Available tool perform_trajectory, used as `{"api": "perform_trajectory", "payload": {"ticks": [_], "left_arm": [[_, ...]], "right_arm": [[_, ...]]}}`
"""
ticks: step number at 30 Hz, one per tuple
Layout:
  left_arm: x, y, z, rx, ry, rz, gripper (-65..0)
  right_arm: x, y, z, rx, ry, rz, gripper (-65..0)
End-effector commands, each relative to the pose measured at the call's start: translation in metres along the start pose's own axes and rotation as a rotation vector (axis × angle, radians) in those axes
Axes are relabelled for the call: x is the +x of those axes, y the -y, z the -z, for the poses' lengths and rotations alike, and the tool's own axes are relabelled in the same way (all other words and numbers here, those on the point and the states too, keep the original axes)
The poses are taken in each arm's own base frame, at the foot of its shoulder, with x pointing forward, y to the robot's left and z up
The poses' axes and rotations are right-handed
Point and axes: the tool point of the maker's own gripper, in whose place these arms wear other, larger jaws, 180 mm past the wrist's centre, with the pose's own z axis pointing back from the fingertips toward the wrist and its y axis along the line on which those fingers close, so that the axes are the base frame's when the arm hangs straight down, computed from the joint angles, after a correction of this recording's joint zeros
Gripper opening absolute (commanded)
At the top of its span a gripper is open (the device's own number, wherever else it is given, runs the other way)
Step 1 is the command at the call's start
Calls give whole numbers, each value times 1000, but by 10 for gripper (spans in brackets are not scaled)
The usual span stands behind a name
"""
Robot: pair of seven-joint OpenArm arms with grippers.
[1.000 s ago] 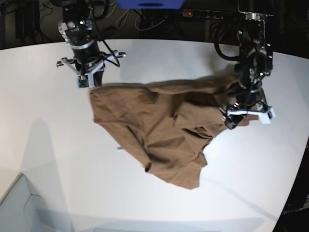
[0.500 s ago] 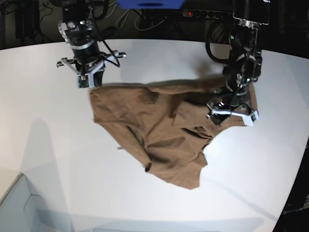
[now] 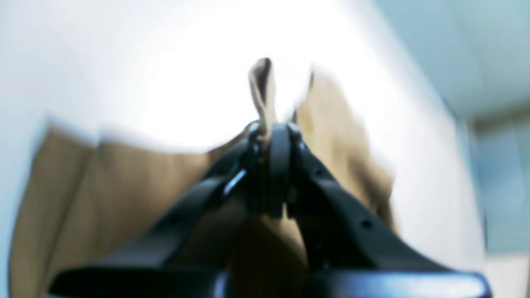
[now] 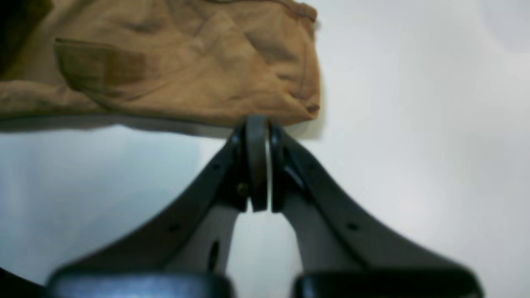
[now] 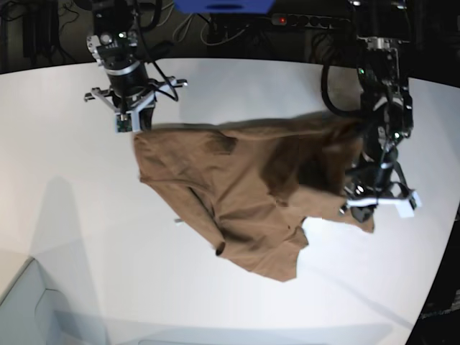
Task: Layout the t-shirt on the table in an organized manner, then fold the t-shirt properly
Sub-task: 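Grasp the shirt hem with the left gripper and pull it outward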
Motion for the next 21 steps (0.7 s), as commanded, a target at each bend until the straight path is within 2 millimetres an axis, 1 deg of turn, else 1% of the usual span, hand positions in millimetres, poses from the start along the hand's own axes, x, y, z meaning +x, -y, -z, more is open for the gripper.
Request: {"api": "perform_trajectory", "payload": {"ticks": [1,3,4,6,8,10,13,15,18,19,21], "left_arm": [[32,19,9,-49,80,1,-648],[44,19,26,-35,92,-10,-648],[55,19,37,-26,104,-18,-648],[75,17,52,-7,126,-31,-648],[98,9,61,20,156,-51,-646],[121,-7,63,55,195,-80,-646],[147,-40,60,124,245,-125,-645],[155,-62,61,172,253,-159,-645],[161,-92,63,236,250,-208,-645],[158,-103,63,258,241,-217,-644],[152,-114,66,287,218,-225,-628]], "right_arm": [[11,0,-2,2,41,1,-650],[11,0,-2,1,42,0,-650],[11,0,-2,1,42,0,-650],[11,1,-2,0,42,-5,-650],[12,1,-1,-1,44,-8,-650],[12,2,-1,-1,44,-9,-650],[12,7,-2,-11,43,-19,-650],[12,9,-2,-17,43,-17,-650],[12,9,-1,-17,45,-17,-650],[12,9,-1,-17,45,-15,-650],[17,7,1,-12,55,-16,-650]]}}
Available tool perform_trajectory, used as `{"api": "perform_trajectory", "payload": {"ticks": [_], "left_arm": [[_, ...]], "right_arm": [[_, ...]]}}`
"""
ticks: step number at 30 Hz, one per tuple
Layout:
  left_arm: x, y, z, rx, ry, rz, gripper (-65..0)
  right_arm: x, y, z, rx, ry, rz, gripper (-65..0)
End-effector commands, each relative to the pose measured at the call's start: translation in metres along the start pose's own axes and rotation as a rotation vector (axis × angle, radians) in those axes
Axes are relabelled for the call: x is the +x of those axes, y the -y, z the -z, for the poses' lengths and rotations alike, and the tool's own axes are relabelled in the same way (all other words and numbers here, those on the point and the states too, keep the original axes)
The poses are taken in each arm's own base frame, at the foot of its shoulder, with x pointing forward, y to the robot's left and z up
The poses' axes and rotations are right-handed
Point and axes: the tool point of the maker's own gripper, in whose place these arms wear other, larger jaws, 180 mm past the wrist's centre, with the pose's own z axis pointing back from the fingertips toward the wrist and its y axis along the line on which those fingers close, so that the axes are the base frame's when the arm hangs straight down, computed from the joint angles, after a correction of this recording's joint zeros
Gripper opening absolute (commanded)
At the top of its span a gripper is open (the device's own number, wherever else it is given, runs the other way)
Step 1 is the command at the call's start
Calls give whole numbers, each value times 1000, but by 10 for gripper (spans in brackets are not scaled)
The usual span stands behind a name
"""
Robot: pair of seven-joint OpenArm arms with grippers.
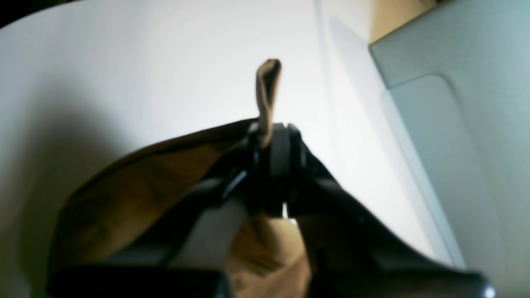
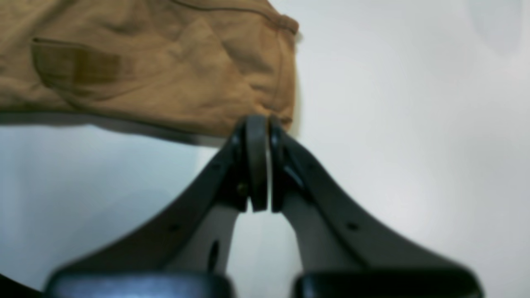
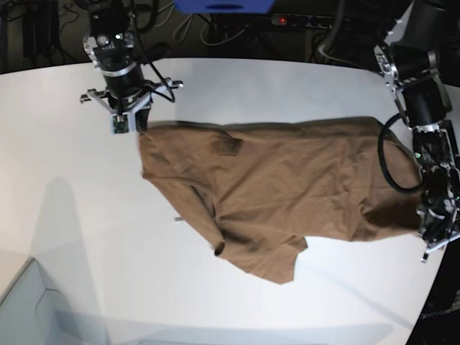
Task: Layout the t-shirt on the table in an organized manner, then fold the t-shirt properly
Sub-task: 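Grasp the shirt hem with the left gripper and pull it outward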
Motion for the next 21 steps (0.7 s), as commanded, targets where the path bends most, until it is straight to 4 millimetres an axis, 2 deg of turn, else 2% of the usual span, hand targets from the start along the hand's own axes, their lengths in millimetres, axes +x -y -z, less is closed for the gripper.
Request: {"api": "perform_trajectory", "payload": {"ticks": [1,3,7,10,13,16,19,21], "left_arm": [[25,14,1,-31,56,-5,-607],[22,9,3,-18,45,-5,-523],[29,2,1,-9,56,8,-327],[35,9,-12,-47,91,40,-217],[36,12,-41,-100,132,105,-197],[20,8,-75,-144,136,180,-197],[-14,-17,-101,-128,86,211,-196],[-34,-41,-113,-90,39,235,-196]], "right_arm": [[15,0,0,3,54,0,-650],[17,-1,0,5,57,2,-650],[19,-2,1,6,63,2,-650],[18,-2,1,6,61,2,-650],[18,-2,1,7,60,3,-598],[18,-2,0,7,60,4,-508],[18,-2,-1,8,63,5,-443],[19,-2,-1,8,66,5,-424]]}}
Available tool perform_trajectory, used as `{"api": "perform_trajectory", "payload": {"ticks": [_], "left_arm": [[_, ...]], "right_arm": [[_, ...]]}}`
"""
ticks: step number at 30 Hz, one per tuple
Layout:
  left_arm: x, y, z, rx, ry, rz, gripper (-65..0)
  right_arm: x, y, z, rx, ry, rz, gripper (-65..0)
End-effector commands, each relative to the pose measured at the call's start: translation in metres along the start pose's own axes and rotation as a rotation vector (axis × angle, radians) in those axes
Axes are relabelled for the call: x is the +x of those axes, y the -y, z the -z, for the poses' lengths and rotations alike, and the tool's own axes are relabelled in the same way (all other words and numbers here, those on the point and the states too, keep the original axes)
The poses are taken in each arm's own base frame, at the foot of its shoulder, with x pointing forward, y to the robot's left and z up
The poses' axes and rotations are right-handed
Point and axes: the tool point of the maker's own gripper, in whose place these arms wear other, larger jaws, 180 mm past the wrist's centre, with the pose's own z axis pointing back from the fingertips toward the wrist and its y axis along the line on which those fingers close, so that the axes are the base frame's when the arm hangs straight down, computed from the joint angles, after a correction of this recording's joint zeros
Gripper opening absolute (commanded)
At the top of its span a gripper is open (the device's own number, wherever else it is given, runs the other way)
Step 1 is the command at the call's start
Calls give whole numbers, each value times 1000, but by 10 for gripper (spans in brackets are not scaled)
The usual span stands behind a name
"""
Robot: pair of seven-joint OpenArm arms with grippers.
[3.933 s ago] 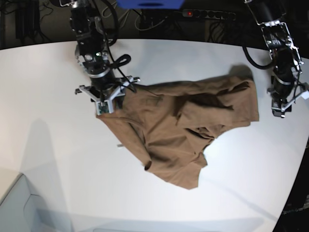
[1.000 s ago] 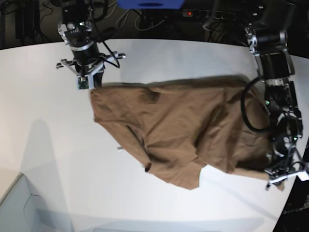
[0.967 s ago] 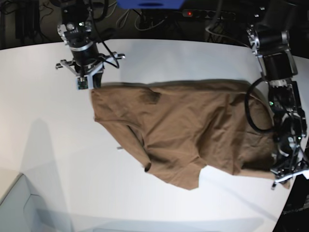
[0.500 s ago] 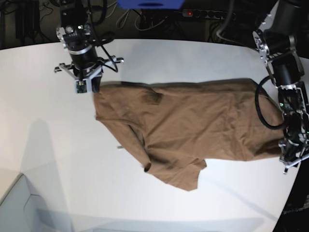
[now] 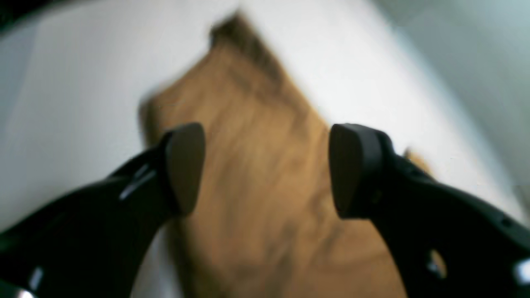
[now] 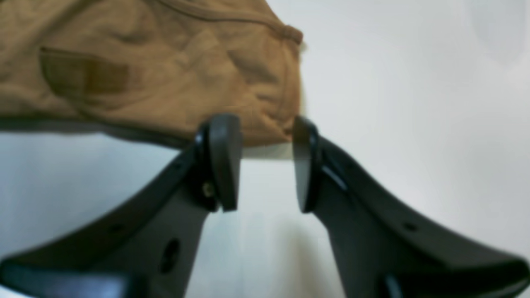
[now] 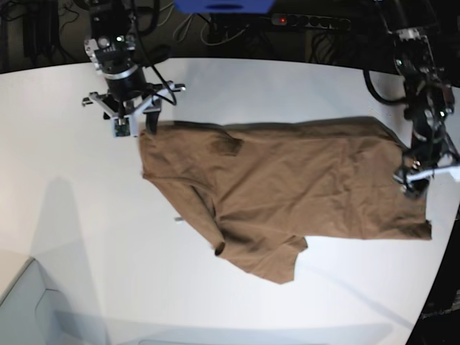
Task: Layout the t-shirt on the table in an organized manner, then fold the t-shirt properly
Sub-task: 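Grasp the shirt hem with the left gripper and pull it outward, then grasp the shirt corner with the right gripper while left holds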
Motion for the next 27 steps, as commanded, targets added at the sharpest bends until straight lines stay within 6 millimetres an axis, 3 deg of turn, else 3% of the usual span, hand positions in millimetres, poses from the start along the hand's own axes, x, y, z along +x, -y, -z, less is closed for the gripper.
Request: {"api": "perform_trajectory", "payload": {"ticks": [1,5,8,11,20,23,27], "left_arm": [[16,-1,-6,-6,56,29,-195],[-27,-32,-21,58,-40,34,-193],[-39,-40,-27,77,-64,32,-193],[-42,-40,-26,79,-75,29,-193],[-86,-21,-14,39,-186,54,-202],[-94,-19,-16,31,-206,60,-260],[-99,-22,-19,37,-218,60,-419]], "right_arm": [[12,1,-2,0,45,-2,-421],[12,0,-1,1,46,-3,-421],[13,0,-1,1,48,-1,-421],[13,0,-1,1,46,-1,-421],[9,-5,-2,16,36,-4,-421],[9,-5,-2,16,36,-5,-421],[9,-2,-2,9,36,-6,-421]]}}
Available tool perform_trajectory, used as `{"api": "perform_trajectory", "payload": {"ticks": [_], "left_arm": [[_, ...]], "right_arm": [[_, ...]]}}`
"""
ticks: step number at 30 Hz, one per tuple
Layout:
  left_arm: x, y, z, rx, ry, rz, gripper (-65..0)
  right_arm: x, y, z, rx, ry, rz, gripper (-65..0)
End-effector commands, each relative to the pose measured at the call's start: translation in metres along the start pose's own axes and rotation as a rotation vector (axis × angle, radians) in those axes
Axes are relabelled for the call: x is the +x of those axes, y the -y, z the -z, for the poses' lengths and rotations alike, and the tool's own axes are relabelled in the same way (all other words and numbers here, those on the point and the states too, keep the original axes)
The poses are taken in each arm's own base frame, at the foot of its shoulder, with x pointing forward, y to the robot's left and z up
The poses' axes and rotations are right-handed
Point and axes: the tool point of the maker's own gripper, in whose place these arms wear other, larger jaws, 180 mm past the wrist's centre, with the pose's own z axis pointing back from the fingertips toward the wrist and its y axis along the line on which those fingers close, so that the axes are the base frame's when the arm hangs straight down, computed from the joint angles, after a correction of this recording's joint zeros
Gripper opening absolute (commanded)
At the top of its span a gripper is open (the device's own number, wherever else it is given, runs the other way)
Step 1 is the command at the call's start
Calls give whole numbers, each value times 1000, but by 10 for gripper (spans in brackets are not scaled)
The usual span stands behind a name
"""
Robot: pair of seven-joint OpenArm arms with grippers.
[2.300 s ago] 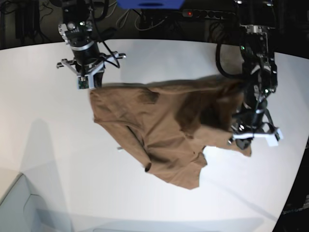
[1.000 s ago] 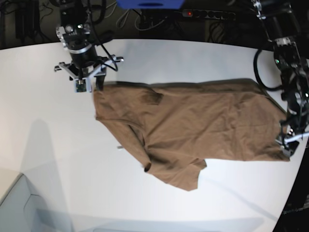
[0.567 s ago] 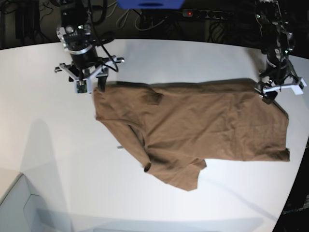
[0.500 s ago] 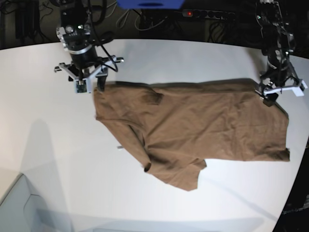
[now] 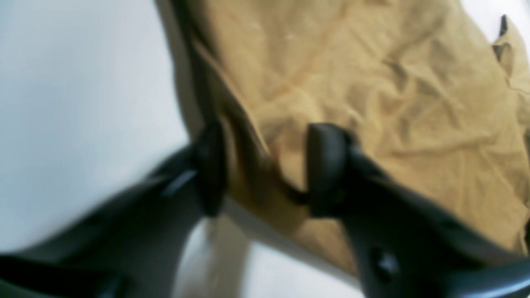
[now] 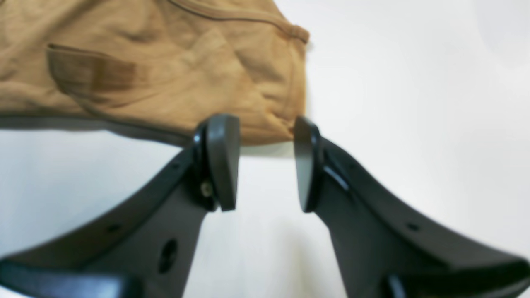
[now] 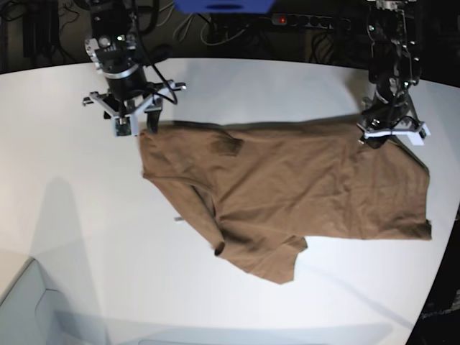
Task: Layout the t-shirt on the table in an organized manner, then fold the t-shirt properly
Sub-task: 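Grasp the shirt corner with the right gripper while left holds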
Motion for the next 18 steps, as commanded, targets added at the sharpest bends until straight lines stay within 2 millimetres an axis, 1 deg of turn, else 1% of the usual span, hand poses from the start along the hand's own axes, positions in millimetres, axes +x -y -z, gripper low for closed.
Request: {"api": "perform_trajectory", "payload": {"ticks": [1,7,13,16,17,18], "left_arm": [[12,3,-2,-15,37,12,-460],[12,2,-9,-20,40,20,-649],[13,7,-22,-42,52,35,-648],[13,9,-25,-47,55,39,-648],[13,8,-26,-46,55,39,-648],[13,7,-26,-45,54,39,-648]], "right_arm": [[11,0,-2,2,41,0,-421],[11,0,-2,2,42,0,-421],[14,-2,-1,7,50,0,-421],[15,-3,0,9,53,2,-416],[15,-7,0,18,53,2,-412],[16,-15,0,41,52,-1,-398]]}}
